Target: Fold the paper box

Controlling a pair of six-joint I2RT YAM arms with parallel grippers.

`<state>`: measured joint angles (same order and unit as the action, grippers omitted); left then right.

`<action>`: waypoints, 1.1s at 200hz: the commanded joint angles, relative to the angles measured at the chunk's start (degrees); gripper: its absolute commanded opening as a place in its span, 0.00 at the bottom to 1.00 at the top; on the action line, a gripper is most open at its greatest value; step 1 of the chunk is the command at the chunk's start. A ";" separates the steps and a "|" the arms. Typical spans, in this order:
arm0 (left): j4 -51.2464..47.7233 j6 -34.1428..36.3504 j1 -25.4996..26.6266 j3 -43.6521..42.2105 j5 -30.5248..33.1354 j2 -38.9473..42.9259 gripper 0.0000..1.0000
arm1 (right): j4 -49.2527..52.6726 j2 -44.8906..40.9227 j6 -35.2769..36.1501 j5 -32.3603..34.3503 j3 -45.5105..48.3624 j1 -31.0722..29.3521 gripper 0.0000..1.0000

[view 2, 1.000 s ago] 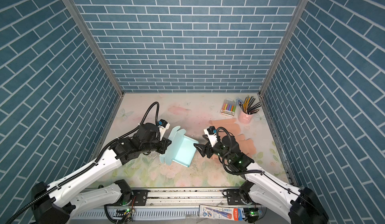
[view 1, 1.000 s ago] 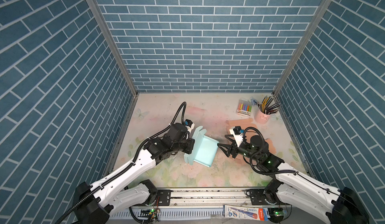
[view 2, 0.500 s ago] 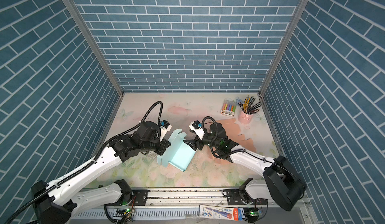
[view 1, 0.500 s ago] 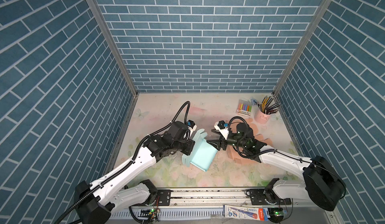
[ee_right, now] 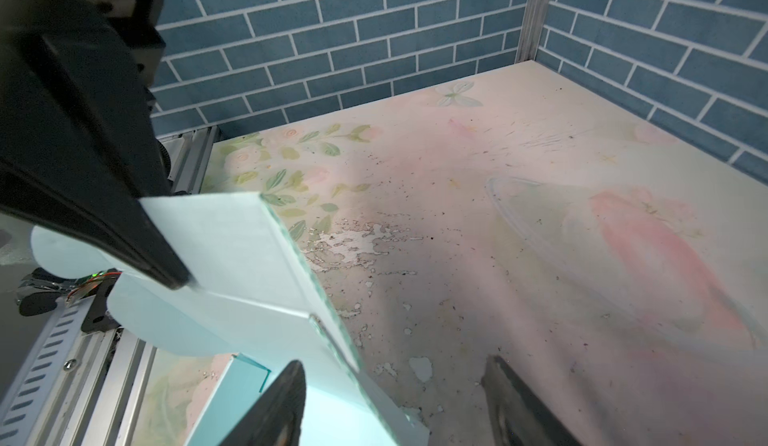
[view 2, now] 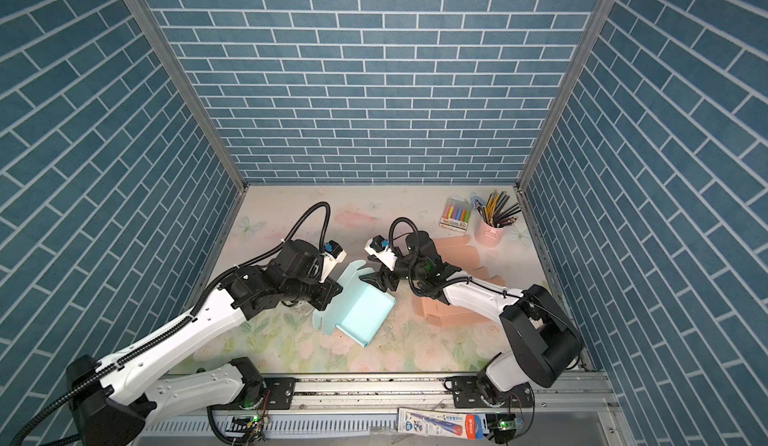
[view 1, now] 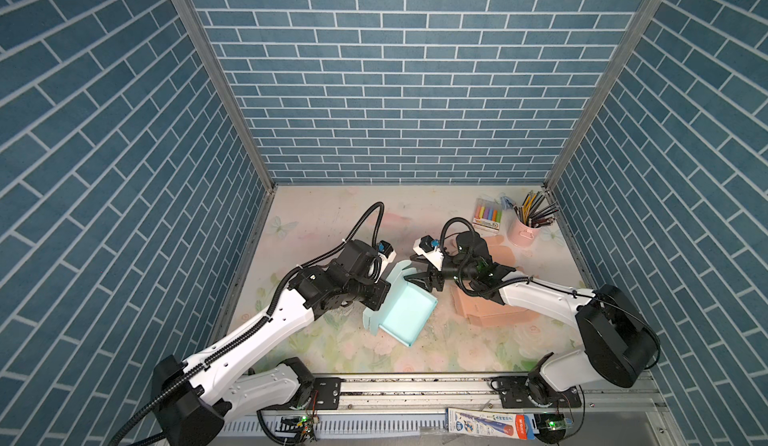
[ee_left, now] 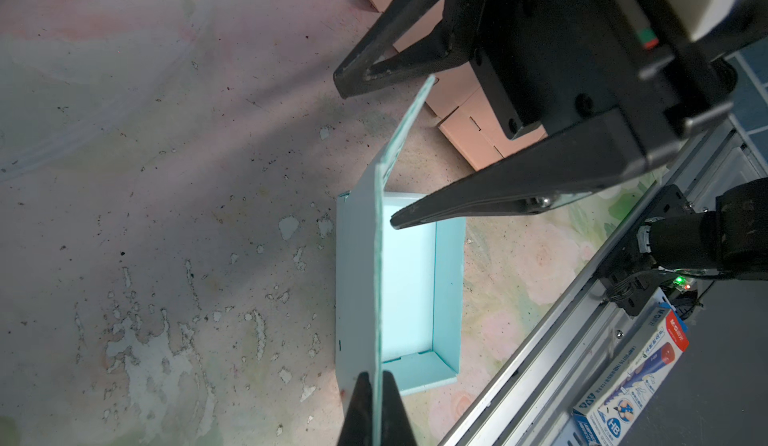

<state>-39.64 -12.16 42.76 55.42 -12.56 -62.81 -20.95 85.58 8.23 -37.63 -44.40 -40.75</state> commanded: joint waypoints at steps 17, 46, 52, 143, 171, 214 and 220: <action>-0.65 1.77 -0.11 1.93 -0.22 -0.92 0.06 | 2.05 0.48 4.42 -2.55 -0.87 0.21 0.55; -1.04 2.16 -0.20 2.25 0.81 -1.60 0.06 | 2.31 -0.05 4.76 -1.78 -0.49 0.15 0.43; -1.05 2.23 -0.20 2.33 1.08 -1.83 0.06 | 2.40 -0.22 4.84 -1.46 -0.35 0.23 0.40; 0.47 2.30 -0.26 1.50 4.09 -2.50 0.15 | 2.40 -2.17 5.91 2.42 1.33 0.17 0.12; 1.66 1.37 -0.78 0.70 5.23 -1.84 0.31 | 2.23 -1.92 5.93 3.87 1.85 0.17 0.09; 3.44 -1.65 -2.89 -1.77 7.03 2.39 0.72 | 2.08 -1.97 5.28 7.53 2.09 0.40 0.06; 3.88 -2.38 -2.93 -2.17 7.53 3.33 0.74 | 1.82 -2.06 4.78 8.18 2.19 0.50 0.05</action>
<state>-37.21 -12.32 40.69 55.13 -7.51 -63.02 -18.41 84.84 11.44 -32.58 -42.94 -40.73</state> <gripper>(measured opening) 0.691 0.064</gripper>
